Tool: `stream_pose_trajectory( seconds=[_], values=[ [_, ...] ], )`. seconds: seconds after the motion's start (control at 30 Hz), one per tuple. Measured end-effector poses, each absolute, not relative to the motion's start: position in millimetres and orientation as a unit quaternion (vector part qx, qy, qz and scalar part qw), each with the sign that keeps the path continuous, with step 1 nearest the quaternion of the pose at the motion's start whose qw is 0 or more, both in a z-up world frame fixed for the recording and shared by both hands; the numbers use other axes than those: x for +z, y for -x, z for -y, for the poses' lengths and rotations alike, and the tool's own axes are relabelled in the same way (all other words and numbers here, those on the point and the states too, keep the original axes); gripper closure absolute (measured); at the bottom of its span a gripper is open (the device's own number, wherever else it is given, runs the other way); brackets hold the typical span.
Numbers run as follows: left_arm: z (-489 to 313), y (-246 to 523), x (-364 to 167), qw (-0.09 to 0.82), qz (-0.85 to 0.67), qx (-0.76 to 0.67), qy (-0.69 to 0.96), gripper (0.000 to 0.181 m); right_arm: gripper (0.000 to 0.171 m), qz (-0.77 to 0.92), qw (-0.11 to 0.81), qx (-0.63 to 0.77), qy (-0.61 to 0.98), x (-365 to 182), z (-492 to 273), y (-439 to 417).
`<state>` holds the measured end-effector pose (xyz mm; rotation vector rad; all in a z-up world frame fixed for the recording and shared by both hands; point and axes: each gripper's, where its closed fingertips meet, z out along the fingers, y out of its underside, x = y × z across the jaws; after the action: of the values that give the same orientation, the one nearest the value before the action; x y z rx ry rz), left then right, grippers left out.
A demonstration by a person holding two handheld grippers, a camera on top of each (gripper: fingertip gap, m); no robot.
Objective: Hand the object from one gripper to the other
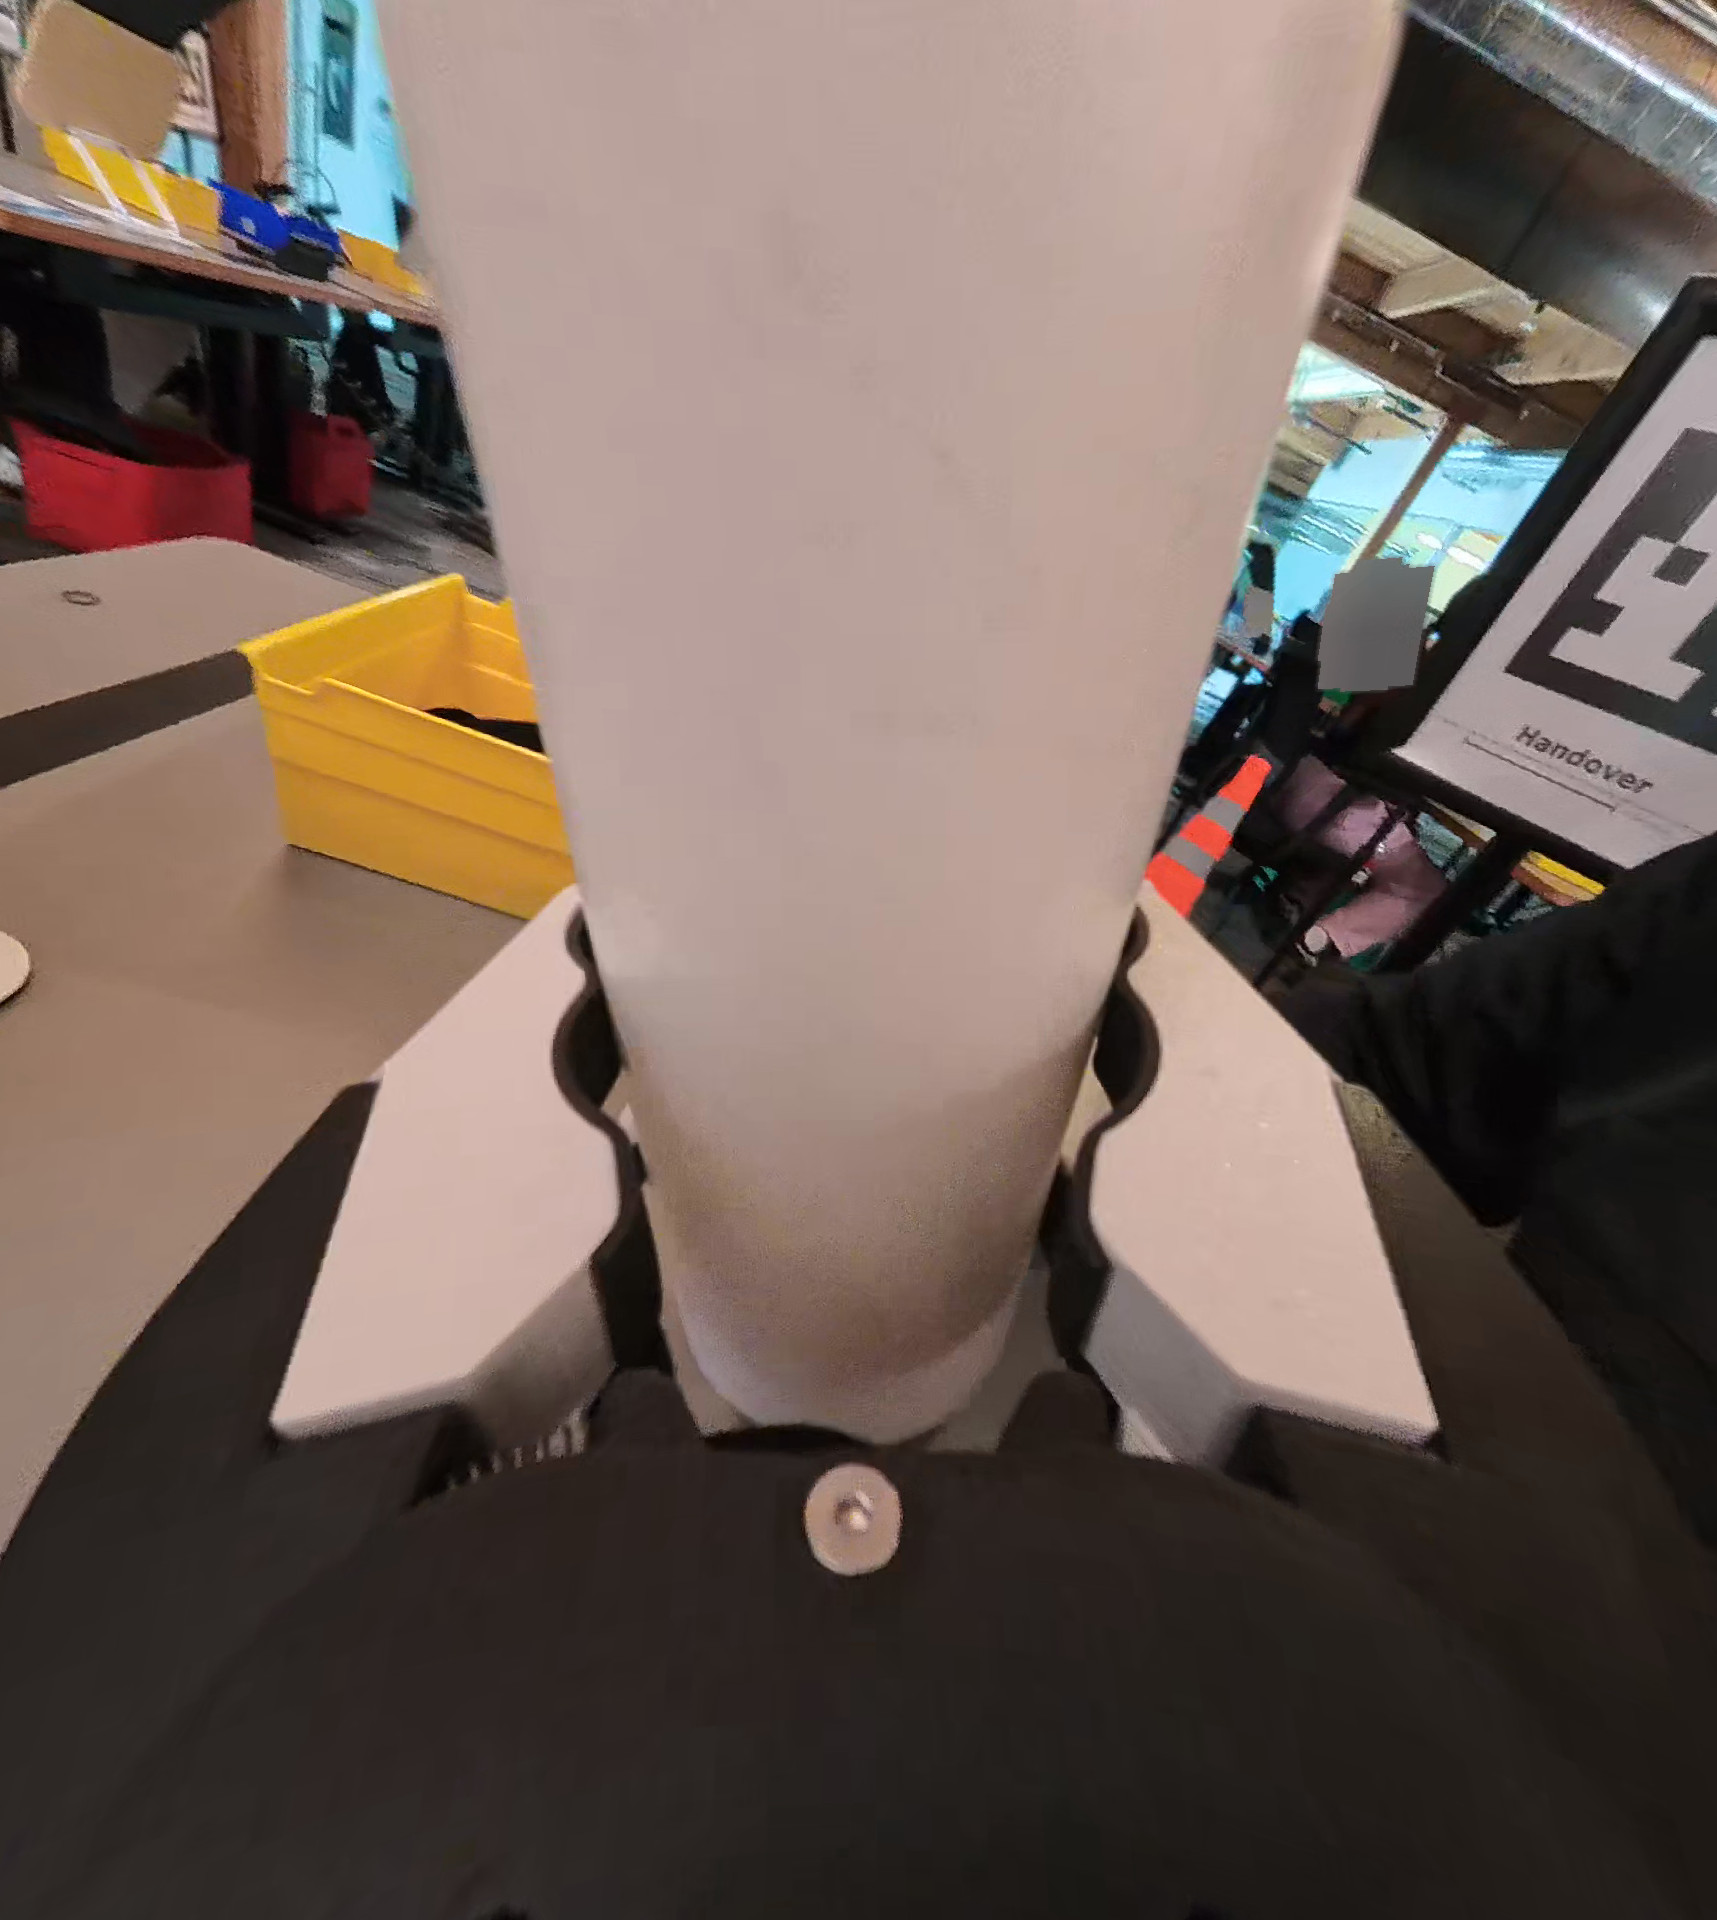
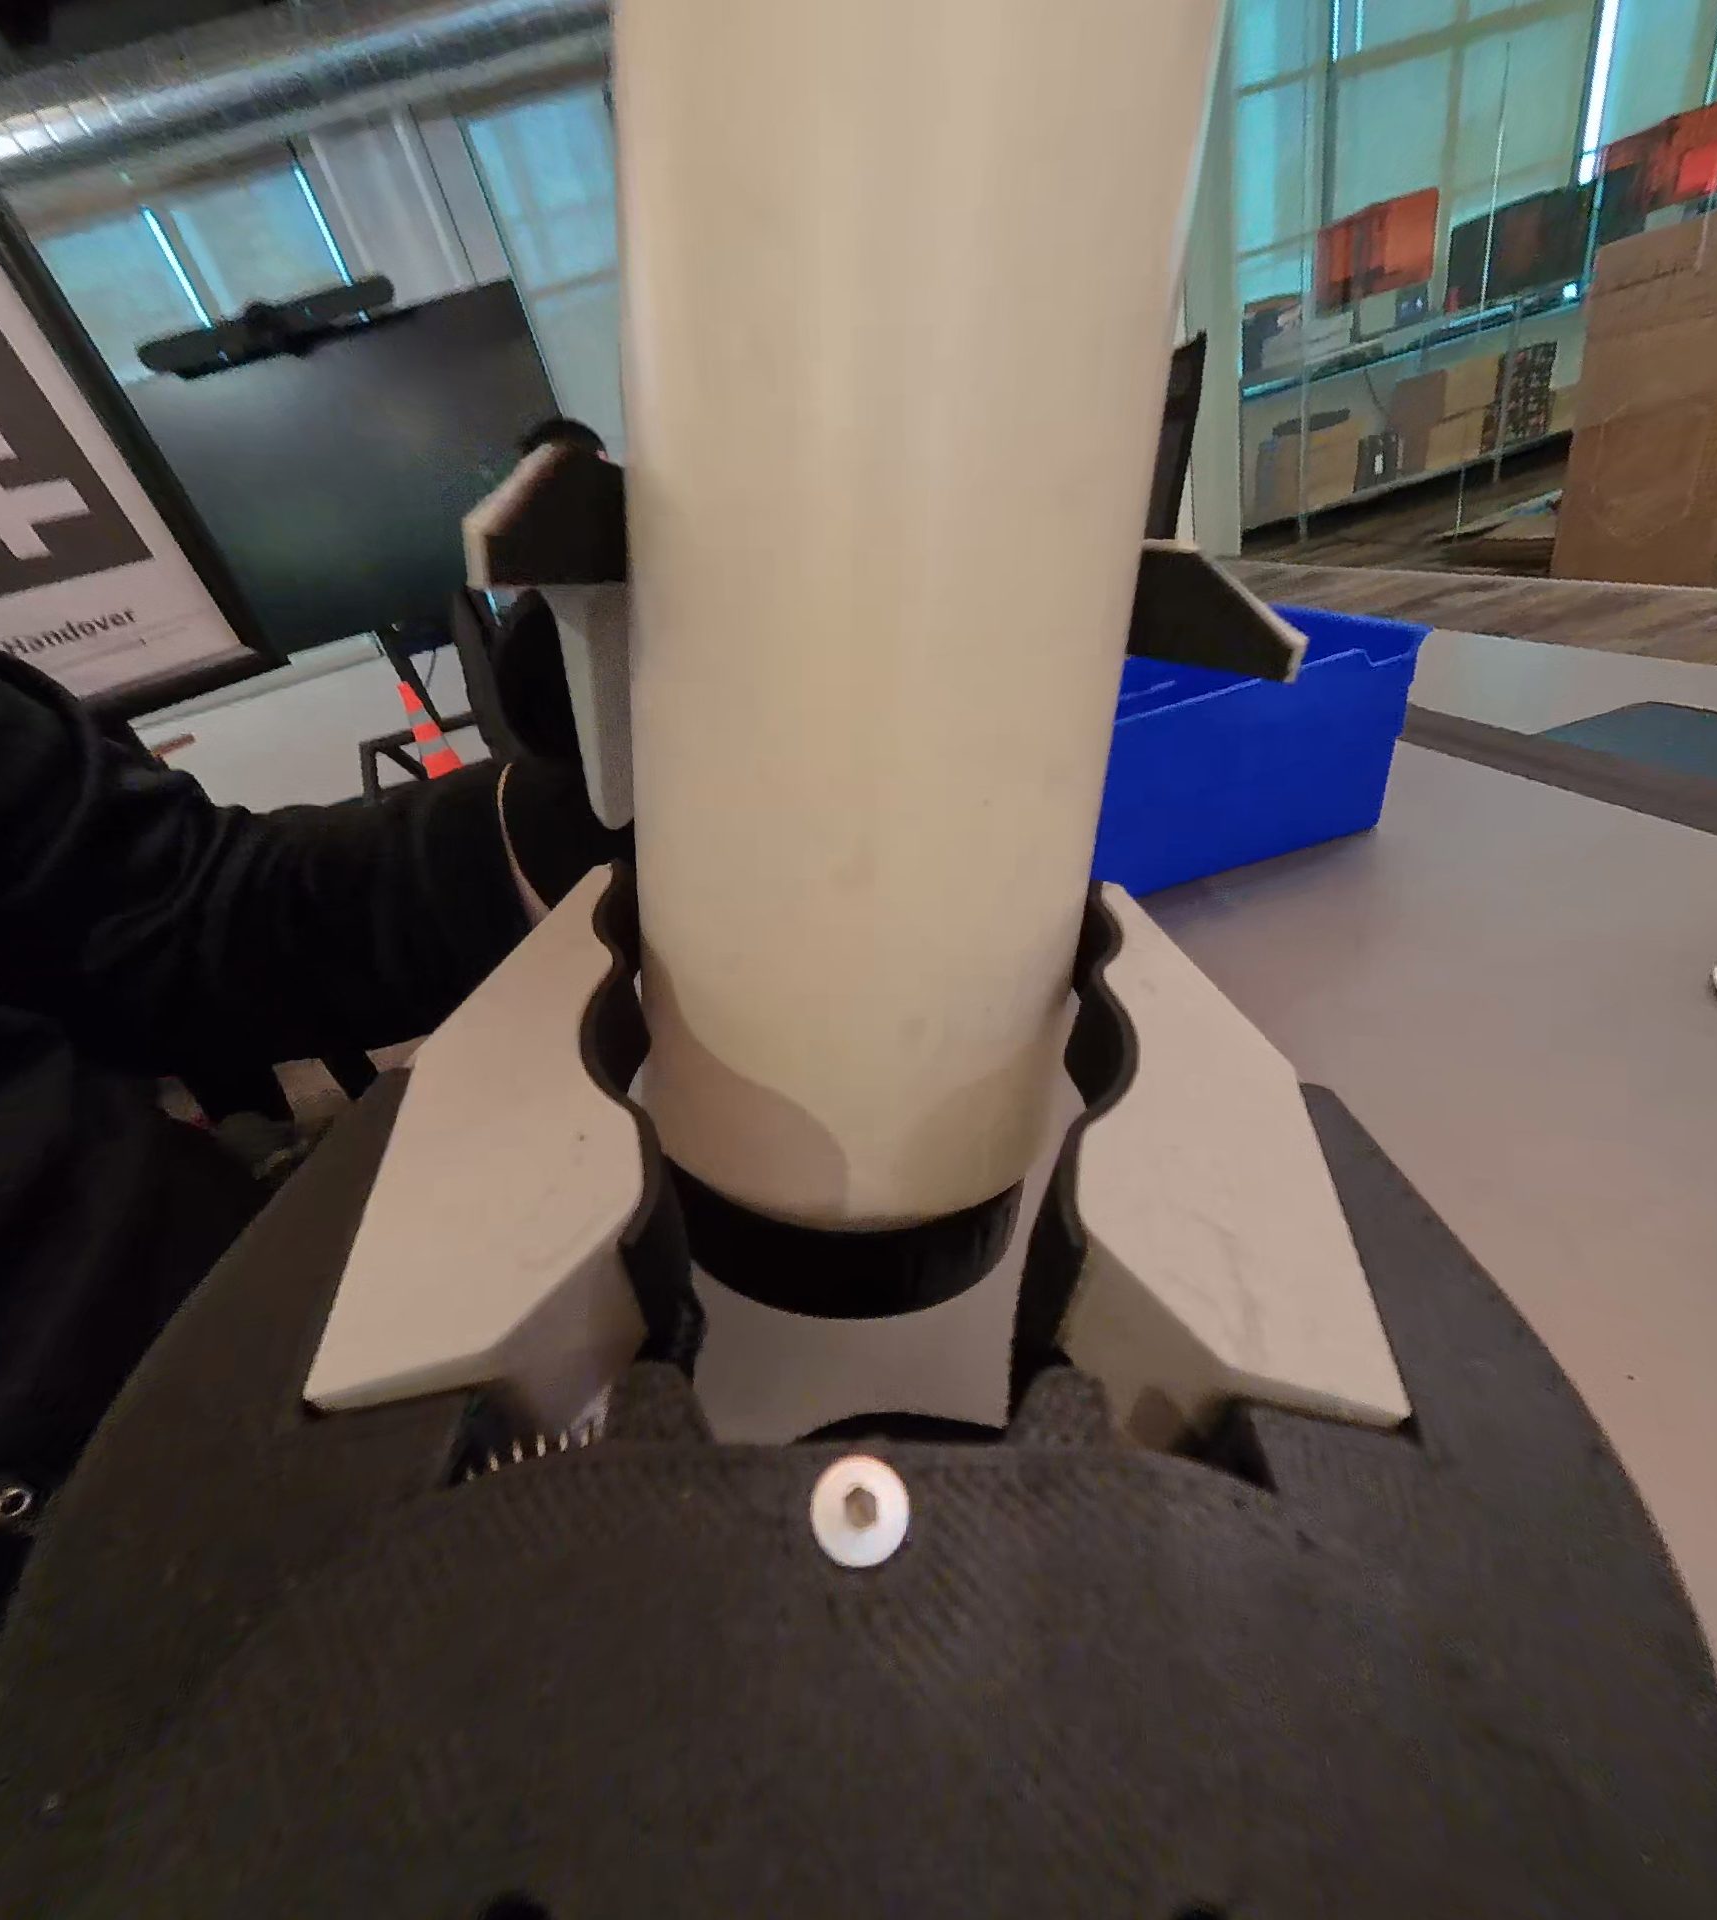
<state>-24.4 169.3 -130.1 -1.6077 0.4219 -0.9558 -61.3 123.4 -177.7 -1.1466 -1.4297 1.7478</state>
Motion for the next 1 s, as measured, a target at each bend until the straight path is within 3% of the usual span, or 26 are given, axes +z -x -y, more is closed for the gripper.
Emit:
stream_pose_trajectory(
  seconds=[0.23, 0.37, 0.5, 0.7, 0.87, 1.0],
  values=[
    [-169, 26, -126, 0.584, -0.183, -0.408, 0.678, 0.092, 0.087, 0.569, 0.316, 0.617, 0.442, -187, -118, 65],
    [-168, 43, -119, 0.597, -0.2, -0.371, 0.683, 0.092, 0.064, 0.588, 0.326, 0.576, 0.465, -193, -129, 51],
    [-165, 51, -129, 0.579, -0.266, -0.291, 0.713, 0.092, 0.054, 0.584, 0.355, 0.564, 0.464, -160, -153, 22],
    [-167, 62, -159, 0.505, -0.373, -0.125, 0.768, 0.092, 0.045, 0.692, 0.422, 0.416, 0.412, -107, -168, 5],
    [-169, 55, -166, 0.467, -0.432, -0.062, 0.769, 0.092, 0.049, 0.761, 0.411, 0.344, 0.366, -104, -159, 23],
    [-169, 44, -174, 0.447, -0.461, -0.046, 0.765, 0.092, 0.069, 0.784, 0.382, 0.344, 0.35, -118, -149, 37]
  ],
)
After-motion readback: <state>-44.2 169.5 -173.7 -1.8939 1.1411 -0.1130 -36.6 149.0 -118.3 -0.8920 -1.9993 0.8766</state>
